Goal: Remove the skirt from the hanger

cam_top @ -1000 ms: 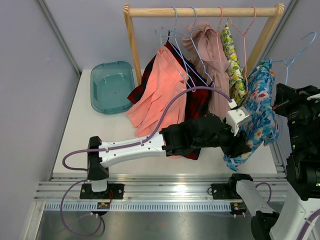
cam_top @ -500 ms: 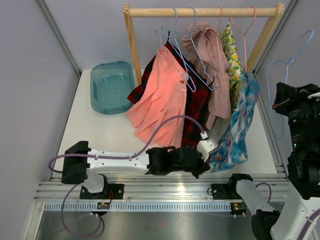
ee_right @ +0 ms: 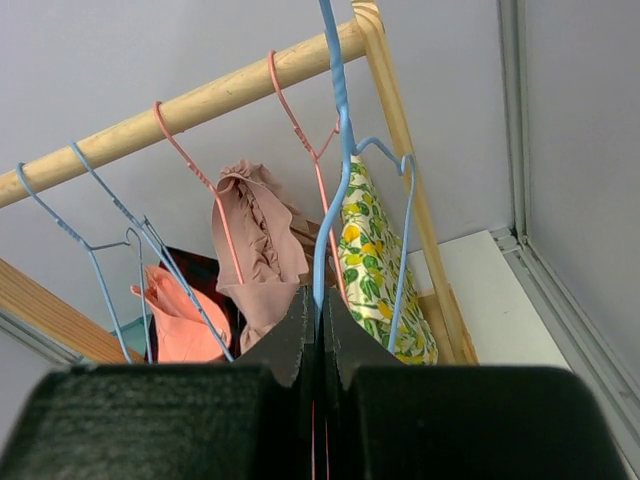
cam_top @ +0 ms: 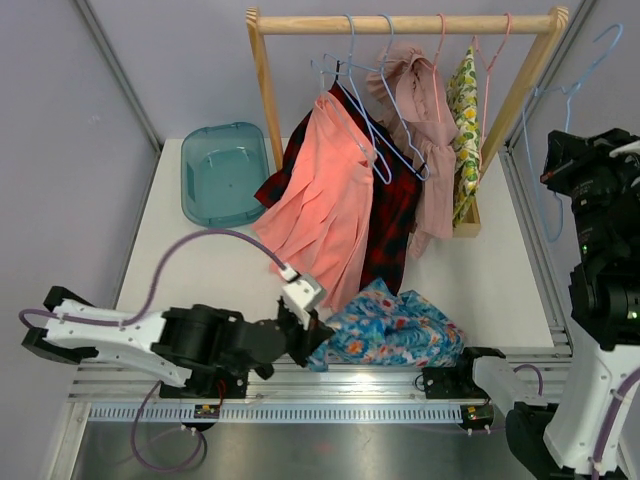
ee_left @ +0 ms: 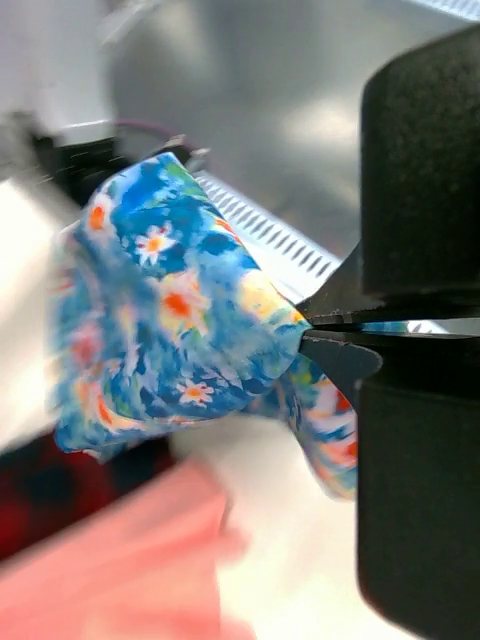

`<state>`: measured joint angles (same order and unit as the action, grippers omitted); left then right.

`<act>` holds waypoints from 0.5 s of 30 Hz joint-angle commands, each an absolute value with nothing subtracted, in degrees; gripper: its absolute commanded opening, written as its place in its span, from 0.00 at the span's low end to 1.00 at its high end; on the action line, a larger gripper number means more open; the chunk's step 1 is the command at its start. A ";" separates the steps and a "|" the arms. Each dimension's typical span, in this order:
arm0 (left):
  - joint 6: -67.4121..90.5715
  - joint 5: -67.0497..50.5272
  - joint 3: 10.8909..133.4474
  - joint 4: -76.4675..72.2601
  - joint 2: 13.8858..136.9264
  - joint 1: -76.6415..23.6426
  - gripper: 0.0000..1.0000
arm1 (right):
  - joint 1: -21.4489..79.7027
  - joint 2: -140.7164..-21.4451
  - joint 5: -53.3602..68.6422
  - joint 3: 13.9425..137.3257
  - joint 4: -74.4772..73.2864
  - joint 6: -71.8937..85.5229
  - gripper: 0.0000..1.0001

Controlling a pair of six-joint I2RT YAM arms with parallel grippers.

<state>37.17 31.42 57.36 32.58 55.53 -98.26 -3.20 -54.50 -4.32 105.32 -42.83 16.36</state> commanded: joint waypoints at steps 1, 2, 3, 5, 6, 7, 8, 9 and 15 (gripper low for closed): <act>39.11 48.84 65.47 47.17 50.99 -98.53 0.00 | -2.90 -59.75 -0.89 106.70 -37.27 17.31 0.00; 39.20 53.30 68.09 52.24 50.72 -98.53 0.00 | -2.81 -60.64 -0.36 107.13 -36.66 17.49 0.00; 39.29 55.35 69.16 54.30 50.54 -98.44 0.00 | -2.90 -61.43 -0.26 108.01 -35.78 18.01 0.00; 38.42 58.52 71.79 58.42 50.45 -97.04 0.00 | -2.90 -64.50 1.49 109.68 -35.77 18.19 0.00; 37.10 58.88 74.16 59.14 50.36 -96.42 0.00 | -2.81 -65.38 2.19 111.08 -35.77 18.63 0.00; 36.39 59.32 75.14 60.11 50.36 -94.76 0.00 | -2.90 -66.96 2.63 111.70 -35.77 18.89 0.00; 35.52 59.41 75.84 60.20 50.27 -93.88 0.00 | -2.90 -67.67 3.16 112.06 -35.68 19.33 0.00; 33.16 59.41 76.37 59.94 50.36 -92.82 0.00 | -2.90 -68.11 4.12 111.97 -34.81 20.03 0.00; 21.74 54.06 80.06 55.73 51.94 -80.17 0.00 | -2.90 -69.43 8.25 113.80 -36.55 23.81 0.00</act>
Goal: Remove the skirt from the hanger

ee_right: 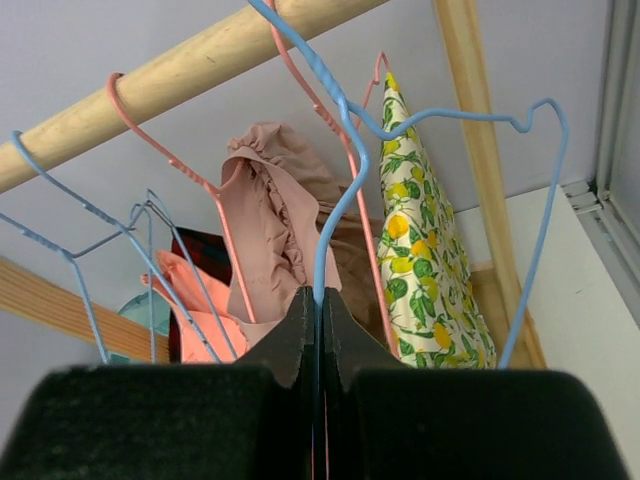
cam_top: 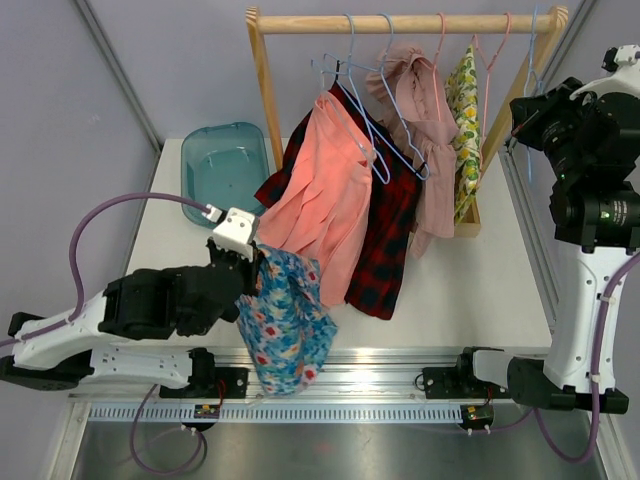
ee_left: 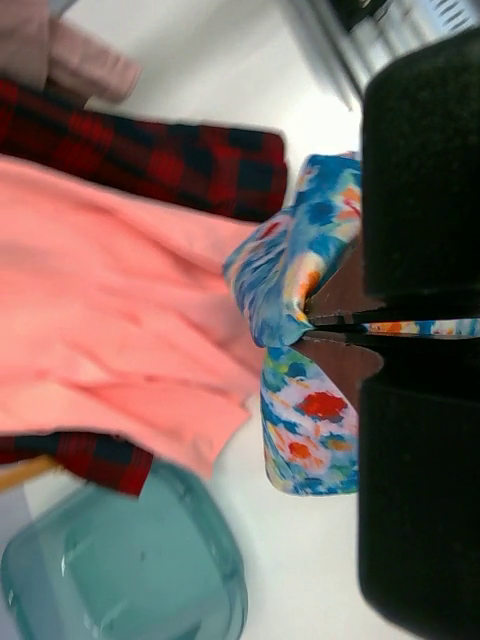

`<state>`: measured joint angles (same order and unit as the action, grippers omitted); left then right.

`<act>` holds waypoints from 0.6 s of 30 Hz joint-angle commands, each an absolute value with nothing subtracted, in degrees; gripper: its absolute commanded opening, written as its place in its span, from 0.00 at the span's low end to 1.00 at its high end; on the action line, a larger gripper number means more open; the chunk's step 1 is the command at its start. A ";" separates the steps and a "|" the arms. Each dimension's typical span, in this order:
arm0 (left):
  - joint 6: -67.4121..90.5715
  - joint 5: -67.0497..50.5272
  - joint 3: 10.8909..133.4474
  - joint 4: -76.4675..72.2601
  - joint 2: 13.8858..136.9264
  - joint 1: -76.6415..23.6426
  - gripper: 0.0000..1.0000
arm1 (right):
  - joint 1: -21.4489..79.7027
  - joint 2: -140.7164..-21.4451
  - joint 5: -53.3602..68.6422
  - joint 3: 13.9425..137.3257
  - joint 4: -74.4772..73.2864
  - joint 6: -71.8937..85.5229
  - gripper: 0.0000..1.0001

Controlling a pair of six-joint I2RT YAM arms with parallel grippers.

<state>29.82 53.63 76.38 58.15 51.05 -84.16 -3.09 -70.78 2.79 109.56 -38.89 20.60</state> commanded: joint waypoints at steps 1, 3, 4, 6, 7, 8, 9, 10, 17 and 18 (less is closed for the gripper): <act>20.58 53.27 80.76 55.20 52.29 -77.46 0.00 | -2.90 -69.78 8.78 114.95 -37.87 24.43 0.00; 17.60 51.51 82.26 53.79 52.82 -75.86 0.00 | -2.90 -69.87 8.53 118.19 -42.25 24.96 0.00; 16.88 51.33 82.44 53.01 53.00 -74.98 0.00 | -2.90 -69.26 8.35 118.65 -43.49 24.87 0.00; 15.22 51.15 83.40 52.65 53.43 -74.18 0.00 | -2.90 -68.12 6.25 119.09 -47.09 23.74 0.00; 14.94 52.02 83.84 53.69 53.79 -73.83 0.00 | -2.90 -66.55 5.37 118.92 -48.41 23.47 0.00; 14.68 54.21 85.41 54.31 54.05 -73.39 0.00 | -2.90 -65.58 3.88 118.39 -49.47 23.29 0.00; 12.94 55.01 86.30 54.58 54.23 -71.74 0.00 | -2.90 -63.30 3.52 116.74 -51.22 23.38 0.00; 11.79 55.80 87.35 54.32 54.23 -70.59 0.00 | -2.90 -62.06 3.52 115.76 -51.76 23.64 0.00; -2.36 45.36 98.94 43.43 60.61 -52.14 0.00 | -2.90 -55.73 6.94 108.20 -54.58 26.01 0.00; -4.90 44.66 102.88 42.46 62.12 -47.59 0.00 | -2.90 -55.37 7.29 107.58 -54.49 26.19 0.00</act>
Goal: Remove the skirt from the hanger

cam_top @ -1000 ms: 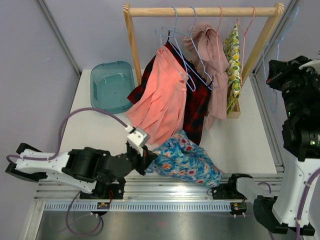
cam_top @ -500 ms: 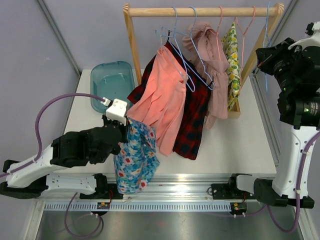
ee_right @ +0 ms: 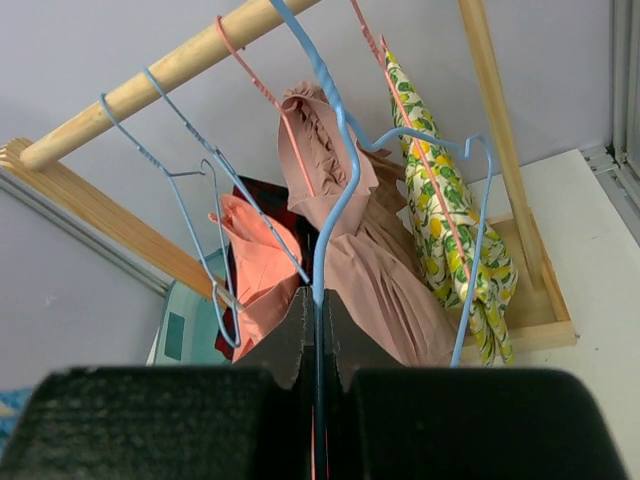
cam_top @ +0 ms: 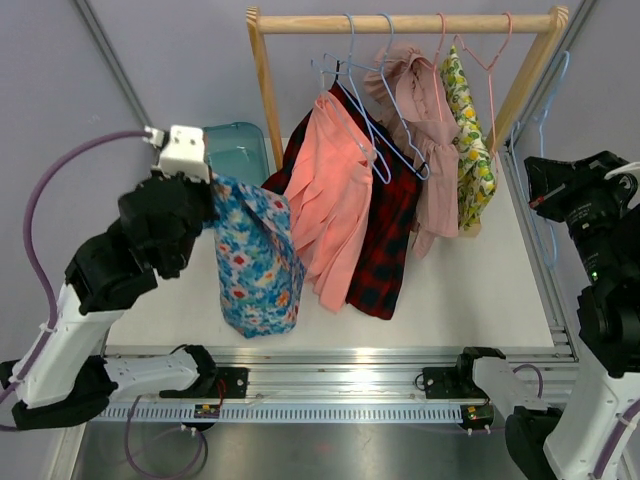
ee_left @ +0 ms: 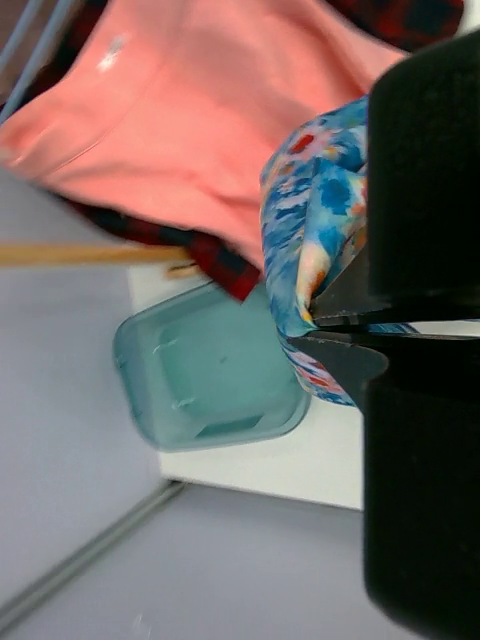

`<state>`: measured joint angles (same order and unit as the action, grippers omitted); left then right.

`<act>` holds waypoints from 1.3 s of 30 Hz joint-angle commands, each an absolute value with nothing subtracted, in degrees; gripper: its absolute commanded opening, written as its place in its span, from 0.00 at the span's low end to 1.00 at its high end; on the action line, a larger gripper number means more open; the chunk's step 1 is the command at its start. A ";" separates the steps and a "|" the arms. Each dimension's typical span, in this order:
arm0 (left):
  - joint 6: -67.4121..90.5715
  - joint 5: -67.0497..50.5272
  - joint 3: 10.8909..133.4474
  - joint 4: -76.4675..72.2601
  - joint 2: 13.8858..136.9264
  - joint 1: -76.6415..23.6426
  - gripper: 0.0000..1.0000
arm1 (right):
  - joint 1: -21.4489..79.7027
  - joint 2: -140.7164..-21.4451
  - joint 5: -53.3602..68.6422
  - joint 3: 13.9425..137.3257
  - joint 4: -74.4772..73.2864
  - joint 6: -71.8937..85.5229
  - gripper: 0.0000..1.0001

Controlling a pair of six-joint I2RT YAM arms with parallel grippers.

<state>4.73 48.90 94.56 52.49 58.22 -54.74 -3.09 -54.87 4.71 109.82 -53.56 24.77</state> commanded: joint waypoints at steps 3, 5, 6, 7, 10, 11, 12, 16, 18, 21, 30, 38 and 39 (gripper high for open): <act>-7.46 40.71 110.63 39.20 70.55 -36.80 0.00 | -2.90 -54.49 8.26 106.09 -54.23 26.02 0.00; -6.25 34.82 121.78 40.25 78.69 -30.70 0.00 | -2.90 -54.23 8.44 105.47 -54.14 25.32 0.00; -5.72 33.06 126.69 41.91 81.62 -25.54 0.00 | -2.90 -54.32 8.52 105.47 -54.31 25.23 0.00; -5.36 31.65 131.00 42.88 84.61 -23.31 0.00 | -2.90 -54.32 8.44 105.38 -54.23 24.96 0.00; -3.43 25.69 145.44 44.48 95.69 -16.71 0.00 | -2.81 -54.40 8.09 105.56 -54.23 24.43 0.00; -2.82 24.36 144.68 43.34 96.84 -15.48 0.00 | -2.81 -54.49 8.00 105.82 -54.23 24.35 0.00; -1.77 23.65 142.49 39.59 97.99 -13.29 0.00 | -2.81 -54.58 7.91 105.82 -54.23 24.17 0.00; 4.03 11.11 130.09 30.59 102.97 -7.22 0.00 | -2.81 -54.32 7.73 104.95 -53.62 24.17 0.00; 6.15 8.89 133.05 32.15 108.69 -5.63 0.02 | -2.81 -54.32 7.65 103.98 -52.82 24.26 0.00; 10.10 5.37 134.91 35.75 116.36 -4.40 0.63 | -2.81 -54.49 7.73 103.45 -51.60 24.00 0.00; 13.62 10.11 110.86 34.29 97.70 -6.24 0.99 | -2.81 -60.63 7.12 108.98 -45.10 23.56 0.00; 14.23 12.13 76.08 34.01 70.87 -11.32 0.99 | -2.81 -71.18 3.26 117.15 -36.31 20.57 0.00; 14.76 11.17 73.94 35.41 68.66 -12.03 0.99 | -2.81 -73.71 2.90 117.85 -35.60 20.13 0.00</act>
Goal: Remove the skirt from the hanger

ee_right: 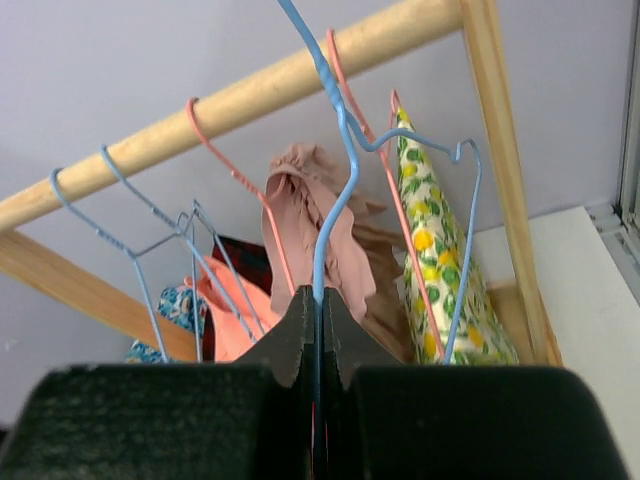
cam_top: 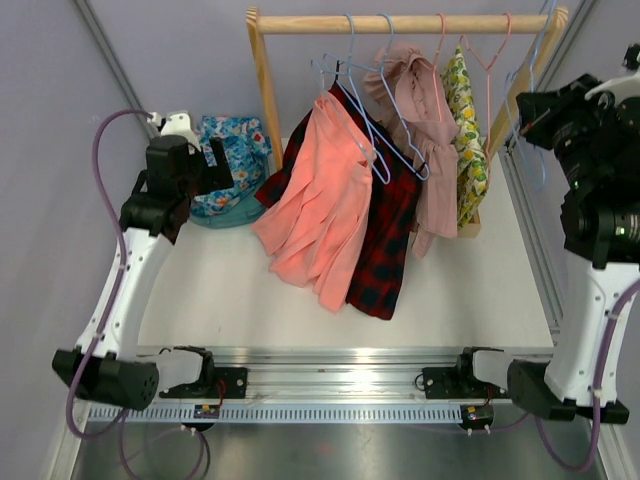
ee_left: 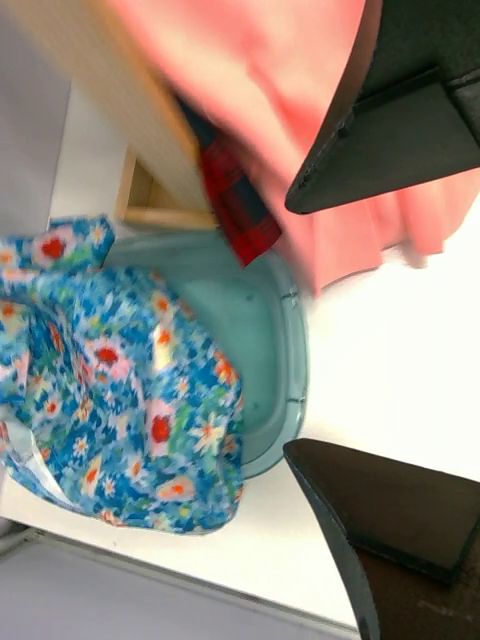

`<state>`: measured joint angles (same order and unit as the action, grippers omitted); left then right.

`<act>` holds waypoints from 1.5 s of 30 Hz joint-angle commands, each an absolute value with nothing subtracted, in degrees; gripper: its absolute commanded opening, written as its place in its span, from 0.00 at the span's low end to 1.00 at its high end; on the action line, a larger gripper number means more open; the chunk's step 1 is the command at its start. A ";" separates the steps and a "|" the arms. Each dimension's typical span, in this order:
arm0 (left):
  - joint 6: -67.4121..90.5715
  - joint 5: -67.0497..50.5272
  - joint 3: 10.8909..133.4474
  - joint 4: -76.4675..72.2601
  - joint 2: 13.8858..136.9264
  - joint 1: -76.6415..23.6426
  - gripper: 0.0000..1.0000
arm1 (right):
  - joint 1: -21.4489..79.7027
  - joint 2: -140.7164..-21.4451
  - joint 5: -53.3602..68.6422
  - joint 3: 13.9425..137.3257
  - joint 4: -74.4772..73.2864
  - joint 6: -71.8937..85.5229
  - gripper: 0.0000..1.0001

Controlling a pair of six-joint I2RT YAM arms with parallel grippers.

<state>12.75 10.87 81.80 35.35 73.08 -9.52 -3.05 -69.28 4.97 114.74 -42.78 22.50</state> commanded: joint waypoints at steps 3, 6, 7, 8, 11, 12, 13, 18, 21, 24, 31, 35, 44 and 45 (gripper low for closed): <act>17.22 8.18 67.86 38.48 61.19 -15.37 0.99 | -2.90 -78.99 0.26 121.90 -34.81 18.29 0.00; 18.37 8.79 64.44 41.30 55.47 -18.98 0.99 | -2.90 -82.52 -1.76 122.96 -34.63 17.75 0.00; 18.80 9.57 63.90 42.09 54.50 -19.51 0.99 | -2.90 -82.70 -2.02 121.39 -34.37 17.75 0.00; 19.33 9.75 63.46 42.88 52.67 -20.29 0.99 | -2.90 -82.88 -2.20 120.16 -33.93 17.75 0.00; 19.60 10.02 61.00 44.73 49.93 -21.00 0.99 | -2.90 -81.57 -3.43 113.66 -32.61 18.10 0.00; 19.60 10.19 60.56 45.43 48.79 -21.01 0.99 | -2.99 -80.17 -3.78 112.08 -32.43 17.93 0.00; 19.60 10.37 60.03 45.87 48.43 -21.09 0.99 | -2.99 -79.37 -4.91 110.67 -32.26 17.84 0.00; 18.55 11.07 58.63 47.72 47.47 -21.09 0.99 | -3.16 -74.98 -8.52 105.56 -33.22 17.23 0.35; 18.10 12.12 56.26 47.46 46.06 -21.09 0.99 | -3.16 -73.48 -10.45 106.08 -34.19 15.47 0.96; 18.63 12.48 53.97 46.76 44.65 -21.18 0.99 | -3.16 -72.86 -9.76 108.27 -34.89 13.81 1.00; 18.81 13.10 52.12 45.62 42.98 -21.18 0.99 | -3.16 -76.72 3.33 116.71 -36.38 12.83 0.99; 18.90 13.10 51.94 45.62 43.07 -21.18 0.99 | -3.16 -81.73 7.03 119.53 -38.49 13.45 0.99; 18.90 13.18 51.68 45.44 42.71 -21.18 0.99 | -3.16 -85.78 8.35 114.88 -36.74 14.15 0.95; 18.90 13.18 51.68 45.53 42.71 -21.18 0.99 | -3.08 -85.96 7.83 114.44 -36.48 14.06 0.95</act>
